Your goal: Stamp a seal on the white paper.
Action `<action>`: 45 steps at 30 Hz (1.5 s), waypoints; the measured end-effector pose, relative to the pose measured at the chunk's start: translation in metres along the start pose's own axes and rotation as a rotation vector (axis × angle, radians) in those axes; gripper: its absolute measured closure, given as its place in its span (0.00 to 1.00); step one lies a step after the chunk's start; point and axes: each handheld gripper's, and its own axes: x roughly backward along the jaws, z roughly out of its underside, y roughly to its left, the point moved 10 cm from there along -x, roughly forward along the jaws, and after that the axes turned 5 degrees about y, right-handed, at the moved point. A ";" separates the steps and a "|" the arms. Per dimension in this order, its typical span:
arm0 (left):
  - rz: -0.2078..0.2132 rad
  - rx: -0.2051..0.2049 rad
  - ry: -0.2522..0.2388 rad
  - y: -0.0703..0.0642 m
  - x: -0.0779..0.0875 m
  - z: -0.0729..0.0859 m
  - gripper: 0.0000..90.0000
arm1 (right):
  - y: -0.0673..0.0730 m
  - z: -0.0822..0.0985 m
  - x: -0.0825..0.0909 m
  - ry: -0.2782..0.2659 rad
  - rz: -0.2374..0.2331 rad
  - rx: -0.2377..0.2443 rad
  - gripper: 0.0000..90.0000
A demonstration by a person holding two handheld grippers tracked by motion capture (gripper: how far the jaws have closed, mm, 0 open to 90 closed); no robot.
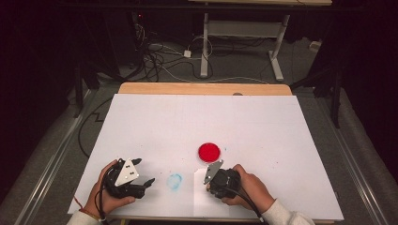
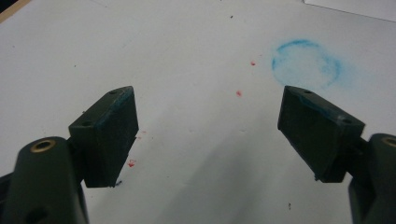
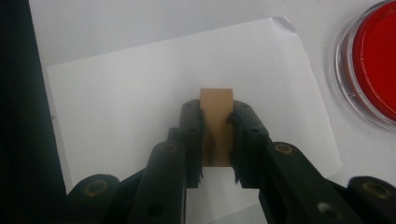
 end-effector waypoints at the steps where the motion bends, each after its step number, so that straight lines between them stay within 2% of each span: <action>1: 0.000 0.000 0.000 0.000 0.000 0.000 0.22 | 0.000 0.000 0.000 0.000 0.001 0.000 0.85; 13: 0.001 0.001 -0.001 0.000 0.000 0.000 0.22 | 0.000 0.001 -0.001 0.002 -0.008 -0.013 0.85; 16: 0.001 0.003 -0.005 0.000 0.001 0.000 0.22 | -0.001 0.001 -0.001 -0.017 -0.018 -0.019 0.85; 19: 0.000 0.010 -0.010 0.002 0.002 0.000 0.22 | -0.005 0.001 0.005 -0.047 -0.017 -0.022 0.85; 22: -0.001 0.010 -0.009 0.002 0.001 0.000 0.22 | -0.008 -0.005 0.024 -0.127 -0.029 -0.031 0.85; 23: 0.000 0.008 -0.008 0.002 0.001 0.000 0.22 | -0.010 -0.005 0.029 -0.139 -0.010 -0.042 0.85; 25: 0.000 0.005 -0.005 0.001 0.001 0.000 0.22 | -0.013 -0.006 0.037 -0.165 0.006 -0.034 0.85; 30: 0.000 0.006 -0.006 0.001 0.001 -0.001 0.22 | -0.016 -0.002 0.046 -0.176 0.024 -0.056 0.85; 38: 0.006 0.008 -0.009 0.001 0.000 -0.001 0.22 | -0.019 0.001 0.054 -0.192 0.046 -0.063 0.85; 45: 0.007 0.015 -0.011 0.003 0.000 0.000 0.22 | -0.022 0.002 0.057 -0.202 0.045 -0.080 0.85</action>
